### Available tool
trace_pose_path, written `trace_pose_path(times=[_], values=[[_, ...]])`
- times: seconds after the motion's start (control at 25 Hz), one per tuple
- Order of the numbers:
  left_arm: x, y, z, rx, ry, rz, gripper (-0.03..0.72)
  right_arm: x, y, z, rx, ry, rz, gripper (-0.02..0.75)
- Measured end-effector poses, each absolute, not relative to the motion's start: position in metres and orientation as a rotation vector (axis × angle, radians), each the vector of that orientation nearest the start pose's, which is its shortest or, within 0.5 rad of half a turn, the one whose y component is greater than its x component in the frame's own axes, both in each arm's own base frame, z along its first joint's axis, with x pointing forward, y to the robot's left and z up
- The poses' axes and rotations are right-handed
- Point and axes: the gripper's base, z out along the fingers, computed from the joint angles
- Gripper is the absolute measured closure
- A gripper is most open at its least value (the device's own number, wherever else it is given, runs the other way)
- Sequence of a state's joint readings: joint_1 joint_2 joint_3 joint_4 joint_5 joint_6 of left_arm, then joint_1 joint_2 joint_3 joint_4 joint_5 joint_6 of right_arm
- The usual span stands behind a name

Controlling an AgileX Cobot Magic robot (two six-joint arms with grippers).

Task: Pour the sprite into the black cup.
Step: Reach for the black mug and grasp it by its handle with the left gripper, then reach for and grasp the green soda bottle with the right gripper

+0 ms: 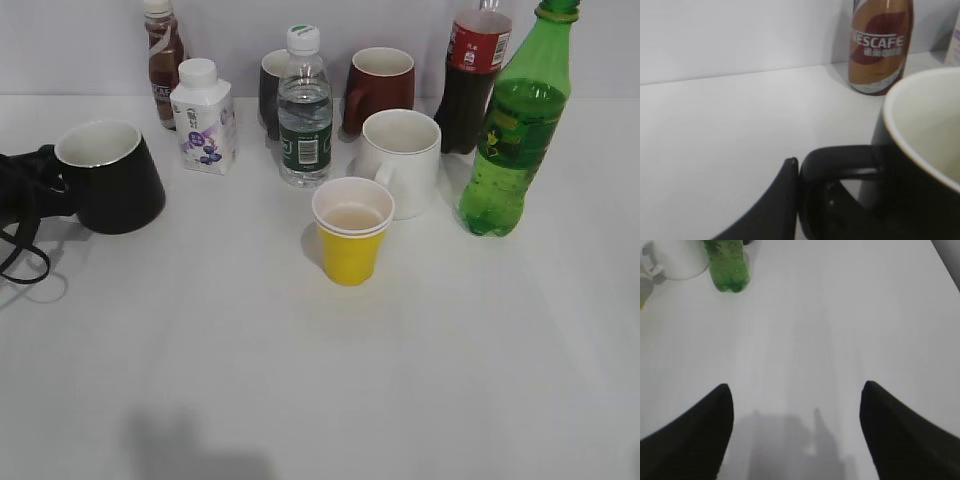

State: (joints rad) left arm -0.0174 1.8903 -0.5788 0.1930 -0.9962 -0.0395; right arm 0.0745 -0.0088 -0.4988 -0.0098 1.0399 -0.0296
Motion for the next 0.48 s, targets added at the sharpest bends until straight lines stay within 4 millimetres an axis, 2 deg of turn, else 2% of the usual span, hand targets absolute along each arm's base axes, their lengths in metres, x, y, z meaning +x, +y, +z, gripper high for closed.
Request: trace_pose_path(times=[0.16,0.28,0.48], values=[[0.317,-0.023,0.132,0.226,1.789,-0.121,0.637,-0.005,0.002,0.279,-0.106,2.013,0.068,0.148],[0.313,-0.023,0.144,0.256,1.782,-0.111,0.637,-0.006,0.004,0.284,-0.105,1.974,0.100,0.148],[0.300,-0.023,0.178,0.264,1.684,-0.096,0.638,0.011,0.006,0.316,-0.118,1.699,0.088,0.148]])
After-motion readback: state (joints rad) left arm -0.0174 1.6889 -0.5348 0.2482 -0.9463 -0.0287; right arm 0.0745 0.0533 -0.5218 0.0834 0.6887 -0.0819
